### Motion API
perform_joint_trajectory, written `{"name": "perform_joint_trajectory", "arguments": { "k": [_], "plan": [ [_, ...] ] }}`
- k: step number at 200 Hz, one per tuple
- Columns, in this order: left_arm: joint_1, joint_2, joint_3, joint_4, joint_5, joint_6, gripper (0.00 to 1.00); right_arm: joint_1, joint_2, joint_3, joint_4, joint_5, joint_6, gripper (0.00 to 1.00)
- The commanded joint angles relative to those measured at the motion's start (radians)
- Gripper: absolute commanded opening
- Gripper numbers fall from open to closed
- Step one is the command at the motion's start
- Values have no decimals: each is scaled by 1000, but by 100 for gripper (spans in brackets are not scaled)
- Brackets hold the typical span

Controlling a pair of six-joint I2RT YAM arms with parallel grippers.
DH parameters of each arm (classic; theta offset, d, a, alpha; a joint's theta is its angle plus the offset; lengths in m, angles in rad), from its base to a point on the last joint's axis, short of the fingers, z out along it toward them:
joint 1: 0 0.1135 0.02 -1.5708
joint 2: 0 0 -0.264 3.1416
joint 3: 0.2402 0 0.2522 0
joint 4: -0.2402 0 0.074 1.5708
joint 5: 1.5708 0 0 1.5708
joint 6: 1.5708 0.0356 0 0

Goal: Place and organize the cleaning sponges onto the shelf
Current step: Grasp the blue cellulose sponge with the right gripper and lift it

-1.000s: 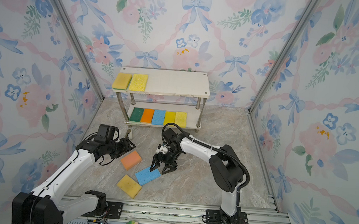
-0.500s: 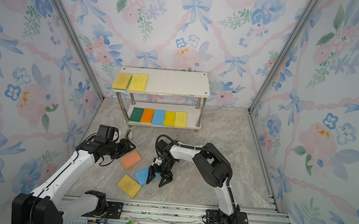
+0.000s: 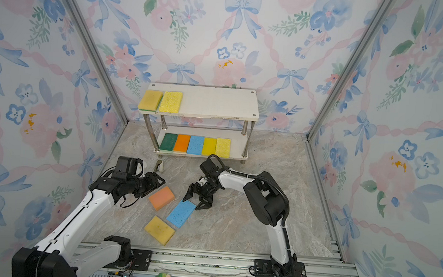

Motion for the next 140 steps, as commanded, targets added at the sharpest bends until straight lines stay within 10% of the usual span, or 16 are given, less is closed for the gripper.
{"name": "perform_joint_trajectory", "arguments": {
  "k": [1, 140],
  "plan": [
    [12, -15, -10, -1, 14, 22, 59, -7, -29, 22, -125, 122, -81, 81],
    [20, 20, 9, 0, 11, 27, 59, 76, 34, 39, -136, 71, -24, 66]
  ]
}}
